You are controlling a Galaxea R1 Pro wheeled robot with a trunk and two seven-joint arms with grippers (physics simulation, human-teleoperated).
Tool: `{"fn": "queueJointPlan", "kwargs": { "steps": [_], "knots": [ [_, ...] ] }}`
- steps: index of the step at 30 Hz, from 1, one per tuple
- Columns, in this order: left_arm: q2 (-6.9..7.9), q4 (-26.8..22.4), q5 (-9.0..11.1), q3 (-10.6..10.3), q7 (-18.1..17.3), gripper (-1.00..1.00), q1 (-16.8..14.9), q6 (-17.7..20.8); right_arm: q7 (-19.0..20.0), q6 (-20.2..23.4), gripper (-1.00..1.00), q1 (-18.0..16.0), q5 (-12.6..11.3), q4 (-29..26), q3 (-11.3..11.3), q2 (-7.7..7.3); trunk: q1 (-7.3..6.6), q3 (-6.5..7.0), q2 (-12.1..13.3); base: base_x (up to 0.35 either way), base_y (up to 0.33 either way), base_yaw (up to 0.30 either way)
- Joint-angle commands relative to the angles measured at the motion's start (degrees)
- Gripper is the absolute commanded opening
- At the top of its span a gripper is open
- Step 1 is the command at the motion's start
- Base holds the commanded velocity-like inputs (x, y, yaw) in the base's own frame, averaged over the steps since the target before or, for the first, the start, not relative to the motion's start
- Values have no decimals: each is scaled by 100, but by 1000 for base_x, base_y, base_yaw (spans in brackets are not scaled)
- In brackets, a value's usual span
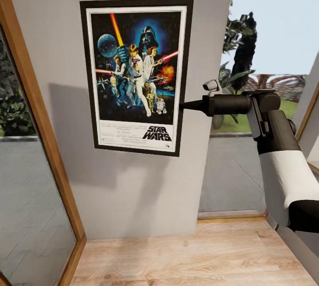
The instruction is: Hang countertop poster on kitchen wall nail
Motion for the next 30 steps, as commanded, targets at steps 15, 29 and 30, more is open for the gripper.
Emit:
{"fn": "queueJointPlan", "kwargs": {
  "steps": [15, 29, 30],
  "knots": [
    [-2, -3, -1, 16, -33, 100, 1, -8, 6, 81, -100, -1, -39, -69, 13, -5, 3, -1, -3, 94, 0, 0],
    [-2, -3, -1, 43, -33, 100, 1, -8, 6, 81, -100, 2, -38, -157, 19, -5, 3, -1, -3, 64, 0, 0],
    [-2, -3, -1, 44, -33, 100, 1, -8, 6, 81, -100, 3, -38, -157, 19, -5, 3, -1, -3, 21, 0, 0]
  ]
}}
